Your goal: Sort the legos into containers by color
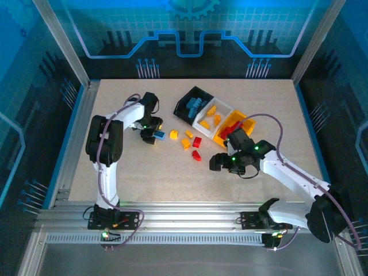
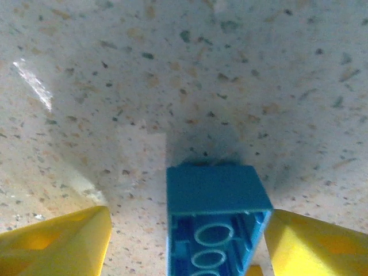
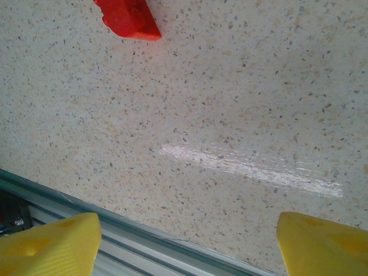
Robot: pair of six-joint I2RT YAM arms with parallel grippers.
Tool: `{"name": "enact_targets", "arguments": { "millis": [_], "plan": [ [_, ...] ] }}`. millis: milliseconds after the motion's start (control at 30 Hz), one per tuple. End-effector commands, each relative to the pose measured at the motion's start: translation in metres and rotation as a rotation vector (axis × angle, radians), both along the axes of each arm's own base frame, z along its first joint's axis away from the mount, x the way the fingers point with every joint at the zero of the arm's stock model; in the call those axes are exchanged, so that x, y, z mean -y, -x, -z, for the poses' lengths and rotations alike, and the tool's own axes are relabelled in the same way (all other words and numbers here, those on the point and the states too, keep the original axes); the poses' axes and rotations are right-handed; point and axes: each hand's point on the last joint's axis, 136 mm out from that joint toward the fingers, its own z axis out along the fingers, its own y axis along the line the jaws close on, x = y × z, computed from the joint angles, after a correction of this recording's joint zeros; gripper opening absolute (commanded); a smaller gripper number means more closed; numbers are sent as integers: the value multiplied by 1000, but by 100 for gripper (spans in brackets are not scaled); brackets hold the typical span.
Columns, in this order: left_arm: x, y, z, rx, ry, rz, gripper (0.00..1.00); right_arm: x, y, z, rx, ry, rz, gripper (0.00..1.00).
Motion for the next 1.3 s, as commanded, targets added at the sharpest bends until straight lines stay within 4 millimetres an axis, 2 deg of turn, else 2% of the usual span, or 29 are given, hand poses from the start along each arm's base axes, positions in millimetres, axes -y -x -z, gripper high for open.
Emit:
{"name": "enact_targets", "arguments": {
  "millis": [0, 133, 300, 700, 867, 1033, 1167, 1267],
  "plan": [
    [-2, 11, 11, -48, 7, -15, 71, 8, 5, 2, -9, 12, 22, 82],
    [-2, 15, 14, -57, 11, -10, 68, 8, 6, 3, -11, 10, 29, 82],
    [-2, 19, 16, -61, 19, -8, 54, 9, 8, 3, -13, 8, 42, 82],
    [-9, 22, 12, -39, 27, -10, 39, 5, 8, 2, -5, 5, 45, 82],
    [-12, 21, 11, -16, 39, -8, 38, 2, 7, 2, -6, 9, 32, 82],
    [-16, 1, -9, 64, -1, 91, 38, -1, 6, 2, -6, 12, 22, 82],
    [-7, -39, -38, 249, 14, 184, 36, -4, 3, 3, -11, 14, 8, 82],
    [12, -74, -65, 406, 78, 248, 35, -6, 1, 4, -14, 17, -3, 82]
  ]
}}
